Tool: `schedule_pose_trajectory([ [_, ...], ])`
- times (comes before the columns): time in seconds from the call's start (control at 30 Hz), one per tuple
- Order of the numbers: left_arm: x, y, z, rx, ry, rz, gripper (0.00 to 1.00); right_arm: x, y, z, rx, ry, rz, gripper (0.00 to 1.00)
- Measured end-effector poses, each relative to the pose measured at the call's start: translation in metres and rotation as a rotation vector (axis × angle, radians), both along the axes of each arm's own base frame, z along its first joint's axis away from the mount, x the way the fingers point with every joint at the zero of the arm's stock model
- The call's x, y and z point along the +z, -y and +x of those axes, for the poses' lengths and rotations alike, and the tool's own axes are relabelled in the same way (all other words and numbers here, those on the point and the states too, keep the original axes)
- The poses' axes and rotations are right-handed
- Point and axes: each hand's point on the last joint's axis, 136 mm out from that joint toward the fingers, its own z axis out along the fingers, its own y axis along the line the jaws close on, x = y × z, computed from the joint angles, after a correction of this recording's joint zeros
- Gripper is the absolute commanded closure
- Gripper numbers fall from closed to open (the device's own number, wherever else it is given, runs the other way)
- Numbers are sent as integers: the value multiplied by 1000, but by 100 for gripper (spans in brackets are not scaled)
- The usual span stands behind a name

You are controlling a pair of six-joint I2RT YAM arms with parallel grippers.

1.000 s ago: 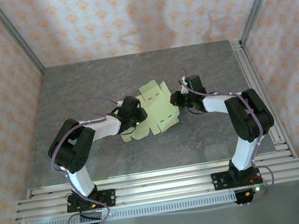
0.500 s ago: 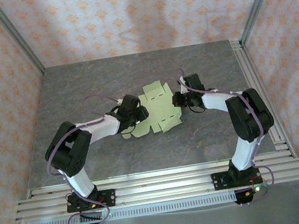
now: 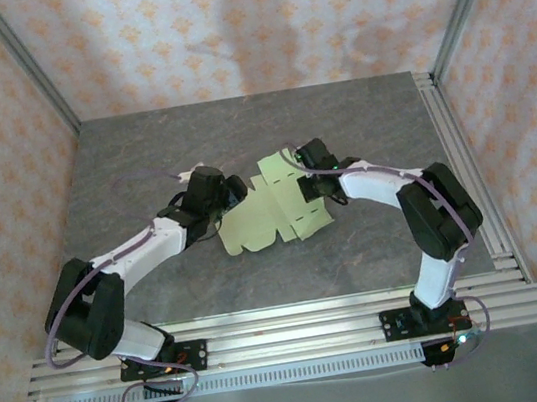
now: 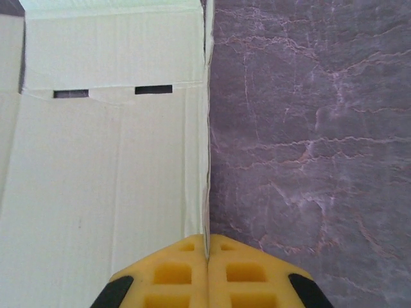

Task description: Fold the paper box

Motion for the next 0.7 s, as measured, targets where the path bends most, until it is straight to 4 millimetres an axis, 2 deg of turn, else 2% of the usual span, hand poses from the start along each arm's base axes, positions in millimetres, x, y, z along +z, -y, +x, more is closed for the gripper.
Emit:
schedule_pose_trajectory([
  [0.13, -3, -6, -4, 6, -14, 17, 14, 6, 1, -3, 18, 77, -163, 100],
  [0.33, -5, -10, -5, 14, -24, 26, 0, 10, -5, -1, 65, 194, -399, 100],
  [0.7, -26, -30, -14, 67, -77, 44, 0, 1, -10, 9, 135, 302, -674, 100],
])
